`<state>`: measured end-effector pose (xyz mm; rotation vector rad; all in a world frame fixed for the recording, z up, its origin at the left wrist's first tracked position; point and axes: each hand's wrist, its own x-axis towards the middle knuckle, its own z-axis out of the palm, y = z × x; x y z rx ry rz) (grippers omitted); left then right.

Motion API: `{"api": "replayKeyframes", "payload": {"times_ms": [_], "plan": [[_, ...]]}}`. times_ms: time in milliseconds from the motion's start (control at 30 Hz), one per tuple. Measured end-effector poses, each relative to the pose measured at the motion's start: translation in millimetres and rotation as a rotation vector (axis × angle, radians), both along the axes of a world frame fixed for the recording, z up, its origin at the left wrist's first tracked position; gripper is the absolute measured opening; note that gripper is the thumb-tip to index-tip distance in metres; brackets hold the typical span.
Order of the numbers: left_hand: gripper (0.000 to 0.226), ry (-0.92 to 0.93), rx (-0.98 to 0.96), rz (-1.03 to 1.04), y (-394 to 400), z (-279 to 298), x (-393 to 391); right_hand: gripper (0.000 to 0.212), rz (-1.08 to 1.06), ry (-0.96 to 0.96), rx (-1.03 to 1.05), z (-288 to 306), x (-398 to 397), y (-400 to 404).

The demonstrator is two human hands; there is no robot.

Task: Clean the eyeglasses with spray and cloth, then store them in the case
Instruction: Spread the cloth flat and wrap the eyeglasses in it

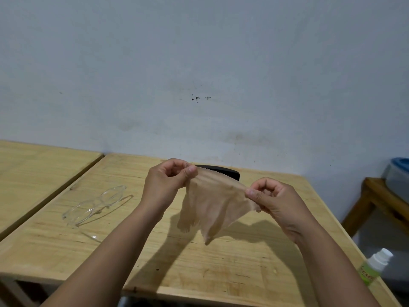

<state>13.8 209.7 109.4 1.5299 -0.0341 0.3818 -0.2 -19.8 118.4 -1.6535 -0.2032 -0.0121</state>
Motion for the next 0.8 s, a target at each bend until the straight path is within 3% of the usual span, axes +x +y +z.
{"api": "replayKeyframes", "payload": {"times_ms": [200, 467, 633, 800], "plan": [[0.011, 0.045, 0.037, -0.033, -4, -8, 11, 0.015, 0.017, 0.017, -0.201, 10, 8, -20], [0.011, -0.064, 0.179, -0.011, -22, 1, 31, 0.008, -0.335, -0.268, -0.420, 23, 28, -28], [0.018, -0.109, 0.340, -0.055, -11, -20, 11, 0.014, -0.199, -0.276, -0.457, 7, 5, -31], [0.014, 0.028, 0.560, -0.222, -2, -75, -36, 0.023, -0.001, -0.079, -0.610, -57, -31, -35]]}}
